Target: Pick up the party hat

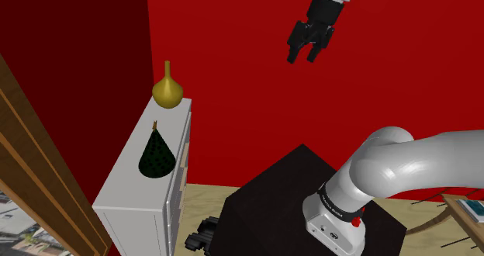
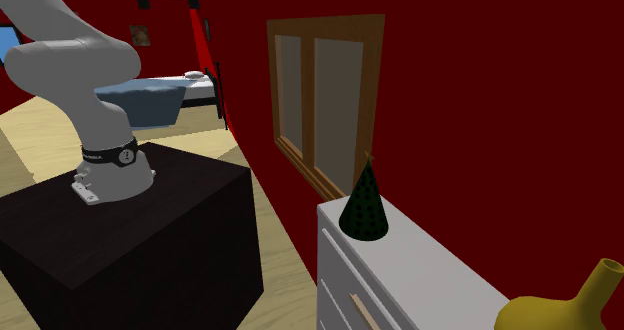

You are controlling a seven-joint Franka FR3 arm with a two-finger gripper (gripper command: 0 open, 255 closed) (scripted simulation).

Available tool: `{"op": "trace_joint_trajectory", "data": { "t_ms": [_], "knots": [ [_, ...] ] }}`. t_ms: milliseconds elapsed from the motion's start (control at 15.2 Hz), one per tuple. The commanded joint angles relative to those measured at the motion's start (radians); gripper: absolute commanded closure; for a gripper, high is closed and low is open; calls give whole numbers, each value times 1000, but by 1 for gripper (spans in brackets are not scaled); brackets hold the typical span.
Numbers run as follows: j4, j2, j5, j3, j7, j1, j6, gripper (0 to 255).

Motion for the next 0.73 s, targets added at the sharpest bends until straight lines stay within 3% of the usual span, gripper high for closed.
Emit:
{"op": "trace_joint_trajectory", "data": {
  "t_ms": [0, 660],
  "knots": [
    [0, 0, 0, 0, 0, 0, 0, 0],
    [-45, 220, 86, 152, 210, 25, 263, 0]
  ]
}}
